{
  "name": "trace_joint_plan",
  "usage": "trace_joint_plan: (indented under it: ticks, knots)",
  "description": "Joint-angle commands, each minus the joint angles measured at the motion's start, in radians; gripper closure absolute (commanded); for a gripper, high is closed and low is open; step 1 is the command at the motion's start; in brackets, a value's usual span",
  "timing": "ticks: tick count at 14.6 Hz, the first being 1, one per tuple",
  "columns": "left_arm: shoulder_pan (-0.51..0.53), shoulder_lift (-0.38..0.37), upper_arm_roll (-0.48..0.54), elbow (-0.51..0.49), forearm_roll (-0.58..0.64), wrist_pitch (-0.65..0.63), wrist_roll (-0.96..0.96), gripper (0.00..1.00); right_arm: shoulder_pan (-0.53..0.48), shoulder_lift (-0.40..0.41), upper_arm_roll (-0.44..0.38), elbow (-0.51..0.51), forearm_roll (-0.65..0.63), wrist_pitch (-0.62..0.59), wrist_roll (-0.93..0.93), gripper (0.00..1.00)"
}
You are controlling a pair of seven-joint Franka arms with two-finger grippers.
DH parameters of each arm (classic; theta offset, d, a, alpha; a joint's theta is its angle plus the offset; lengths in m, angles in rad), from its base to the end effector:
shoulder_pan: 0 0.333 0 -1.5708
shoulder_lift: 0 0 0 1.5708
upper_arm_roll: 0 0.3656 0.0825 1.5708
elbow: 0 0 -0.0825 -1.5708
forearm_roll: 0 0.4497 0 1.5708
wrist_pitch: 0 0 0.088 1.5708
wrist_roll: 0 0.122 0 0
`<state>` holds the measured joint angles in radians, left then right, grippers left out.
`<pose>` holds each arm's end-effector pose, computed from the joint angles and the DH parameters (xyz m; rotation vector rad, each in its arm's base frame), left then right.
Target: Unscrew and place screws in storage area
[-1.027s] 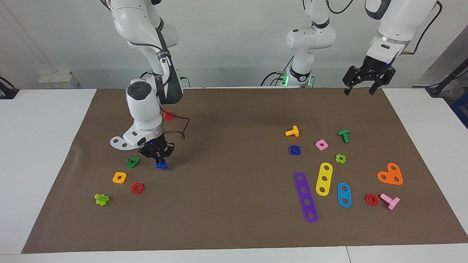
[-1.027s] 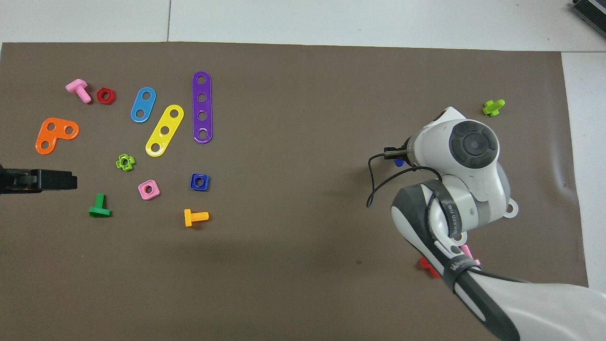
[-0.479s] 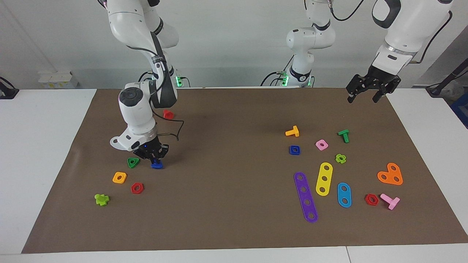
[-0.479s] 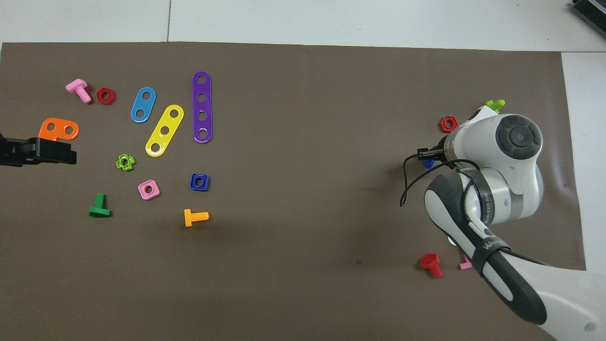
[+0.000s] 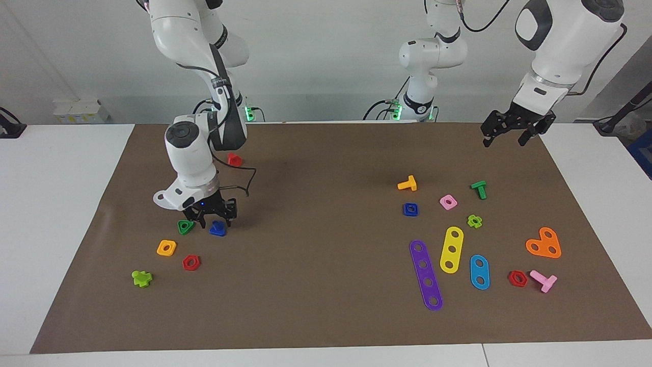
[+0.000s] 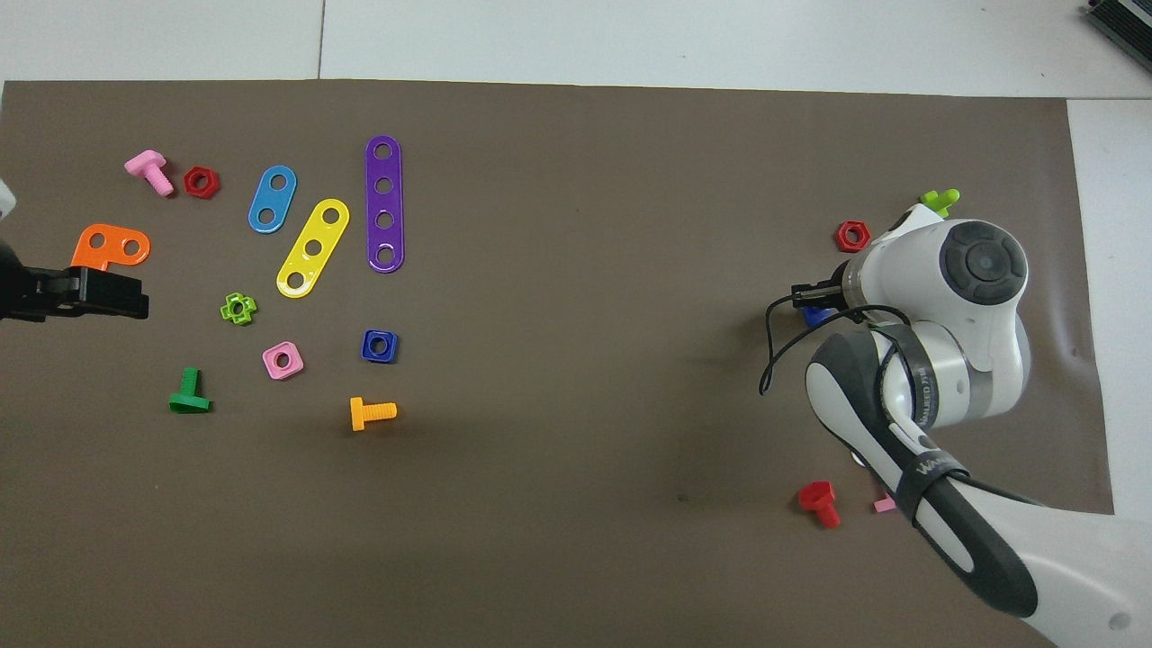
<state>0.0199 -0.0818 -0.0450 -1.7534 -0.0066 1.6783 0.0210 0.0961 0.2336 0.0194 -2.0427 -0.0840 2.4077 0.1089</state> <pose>0.5967 -0.0167 0.6195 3.1379 -0.0710 0.0104 0.6598 0.0748 0.3314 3.0920 0.0997 0.2121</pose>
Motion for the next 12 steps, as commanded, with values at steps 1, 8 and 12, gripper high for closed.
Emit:
trace_joint_plan:
  ticks: [1,8,12]
  knots:
    - [0.009,-0.027,-0.004,-0.031,0.020,0.001,0.020,0.00,-0.004,-0.043,0.007,0.044,0.023,-0.089,-0.011,0.05]
    - [0.009,-0.032,-0.006,-0.034,0.020,-0.005,0.023,0.00,-0.006,-0.233,0.007,0.145,0.070,-0.362,0.032,0.01]
    - [0.009,-0.032,-0.006,-0.035,0.020,-0.003,0.023,0.00,-0.012,-0.251,0.001,0.330,0.076,-0.589,0.031,0.01]
